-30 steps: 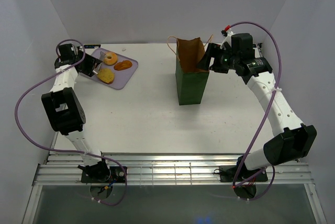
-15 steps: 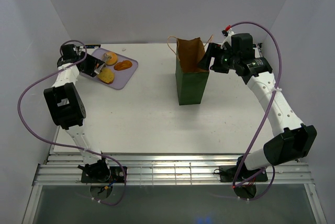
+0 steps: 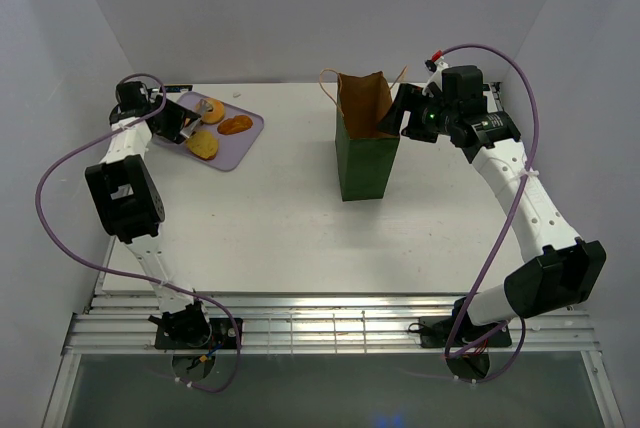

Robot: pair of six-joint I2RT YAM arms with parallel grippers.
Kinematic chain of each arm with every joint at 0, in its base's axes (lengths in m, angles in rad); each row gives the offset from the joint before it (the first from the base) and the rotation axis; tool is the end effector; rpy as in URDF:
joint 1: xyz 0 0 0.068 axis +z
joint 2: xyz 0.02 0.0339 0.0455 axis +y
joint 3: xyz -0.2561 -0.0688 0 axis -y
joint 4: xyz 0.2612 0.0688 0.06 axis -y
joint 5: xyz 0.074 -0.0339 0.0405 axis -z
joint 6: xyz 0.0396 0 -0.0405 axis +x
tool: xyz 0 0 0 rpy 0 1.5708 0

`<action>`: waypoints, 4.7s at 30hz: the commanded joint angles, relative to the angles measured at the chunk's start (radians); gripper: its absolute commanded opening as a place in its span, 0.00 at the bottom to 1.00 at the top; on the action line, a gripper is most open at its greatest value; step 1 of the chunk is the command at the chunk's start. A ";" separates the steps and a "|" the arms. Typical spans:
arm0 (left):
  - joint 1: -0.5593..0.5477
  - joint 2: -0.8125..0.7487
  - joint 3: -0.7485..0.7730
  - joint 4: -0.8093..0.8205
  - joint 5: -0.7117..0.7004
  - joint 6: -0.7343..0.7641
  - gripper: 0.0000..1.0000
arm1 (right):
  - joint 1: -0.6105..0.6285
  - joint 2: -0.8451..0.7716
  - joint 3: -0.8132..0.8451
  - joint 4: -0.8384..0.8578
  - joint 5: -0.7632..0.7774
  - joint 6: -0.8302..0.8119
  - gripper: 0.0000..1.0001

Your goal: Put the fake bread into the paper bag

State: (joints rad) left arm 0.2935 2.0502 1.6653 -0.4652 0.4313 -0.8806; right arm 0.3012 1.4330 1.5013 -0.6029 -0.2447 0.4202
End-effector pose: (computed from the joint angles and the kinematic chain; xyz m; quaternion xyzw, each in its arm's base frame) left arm 0.4598 0.1217 0.2156 -0.4435 0.8029 -0.2913 0.2718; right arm 0.3200 0.1095 0.3876 -0.0091 0.8643 0.2727 0.4225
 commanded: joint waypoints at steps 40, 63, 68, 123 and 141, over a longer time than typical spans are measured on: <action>0.006 0.054 0.100 -0.038 0.063 0.017 0.08 | -0.001 -0.009 0.016 0.018 0.012 -0.009 0.77; 0.021 -0.139 0.022 -0.055 0.023 0.006 0.00 | 0.001 0.007 0.023 0.017 -0.011 -0.044 0.78; 0.026 -0.171 0.028 -0.061 0.033 -0.006 0.00 | -0.001 0.010 0.036 0.012 -0.011 -0.050 0.78; -0.583 -0.723 -0.102 0.017 0.310 -0.324 0.00 | -0.002 0.090 0.155 -0.034 0.050 -0.089 0.77; -0.640 -0.637 -0.153 0.068 0.277 -0.288 0.00 | -0.011 0.116 0.171 -0.037 0.055 -0.106 0.64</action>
State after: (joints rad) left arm -0.3382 1.4258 1.5154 -0.4389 0.7128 -1.1896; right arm 0.2947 1.5448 1.6161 -0.6495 -0.1925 0.3309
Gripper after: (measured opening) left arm 0.373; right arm 0.644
